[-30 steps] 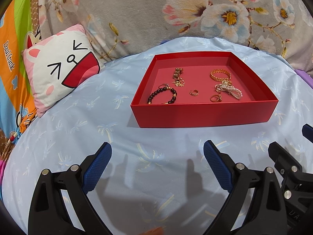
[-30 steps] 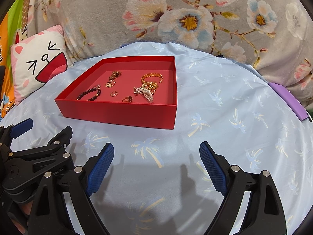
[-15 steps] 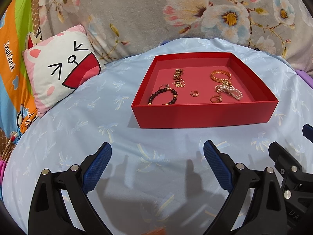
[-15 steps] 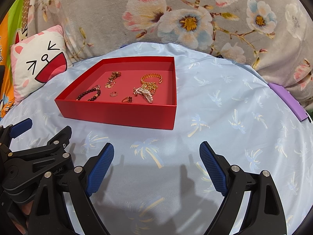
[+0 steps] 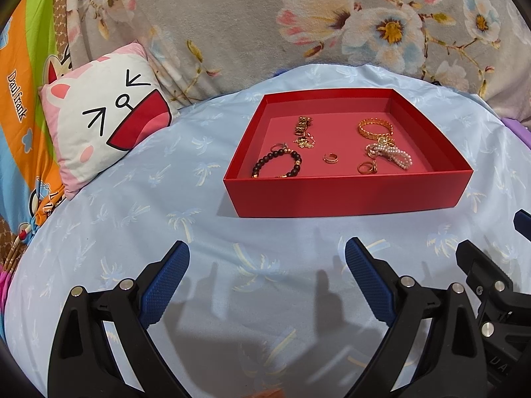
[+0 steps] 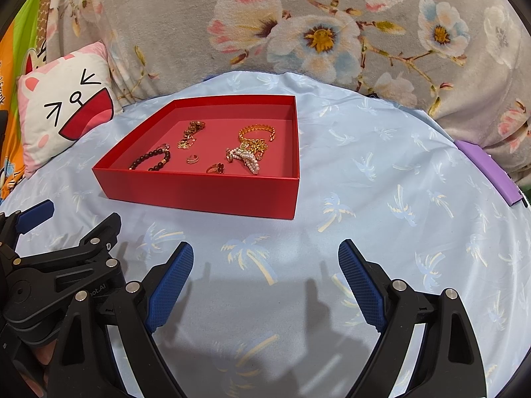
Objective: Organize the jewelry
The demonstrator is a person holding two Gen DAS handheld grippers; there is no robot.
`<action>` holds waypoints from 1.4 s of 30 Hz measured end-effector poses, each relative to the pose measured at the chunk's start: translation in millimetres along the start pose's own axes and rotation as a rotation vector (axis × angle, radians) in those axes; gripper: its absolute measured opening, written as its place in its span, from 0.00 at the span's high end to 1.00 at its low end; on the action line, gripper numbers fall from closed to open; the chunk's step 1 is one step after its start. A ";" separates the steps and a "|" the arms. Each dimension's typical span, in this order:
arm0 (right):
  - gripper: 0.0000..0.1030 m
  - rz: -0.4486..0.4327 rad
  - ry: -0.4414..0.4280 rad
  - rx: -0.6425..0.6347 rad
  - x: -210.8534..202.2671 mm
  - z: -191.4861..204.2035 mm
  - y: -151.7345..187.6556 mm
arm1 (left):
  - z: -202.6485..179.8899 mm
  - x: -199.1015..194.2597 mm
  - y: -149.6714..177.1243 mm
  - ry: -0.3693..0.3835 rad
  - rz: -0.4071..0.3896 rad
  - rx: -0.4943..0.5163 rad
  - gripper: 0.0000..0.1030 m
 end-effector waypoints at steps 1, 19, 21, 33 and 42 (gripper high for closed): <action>0.16 -0.001 0.000 0.000 -0.1 0.0 0.0 | 0.9 -0.3 -0.4 -0.003 -0.001 0.001 0.10; 0.16 -0.001 0.000 -0.001 0.0 -0.1 -0.1 | 1.2 -1.4 -0.6 -0.007 -0.006 0.001 0.11; 0.16 -0.001 0.001 -0.001 -0.1 -0.3 -0.1 | 1.5 -2.4 -1.0 -0.009 -0.008 0.001 0.11; 0.16 -0.002 0.000 -0.001 0.1 -0.7 -0.2 | 0.5 -3.5 -1.9 -0.011 -0.015 0.004 0.11; 0.16 -0.002 0.001 -0.001 0.4 -1.2 -0.6 | 1.2 -3.7 -2.2 -0.012 -0.015 0.005 0.11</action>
Point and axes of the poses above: each gripper's, at about its wrist camera, not at the fingertips, and x roughly the way its jaws point, z to its left, y to its underside, the point moved 10 cm from there along x, roughly the way its jaws point, and after that the axes turned 12 degrees about y, right-handed, at the moved point
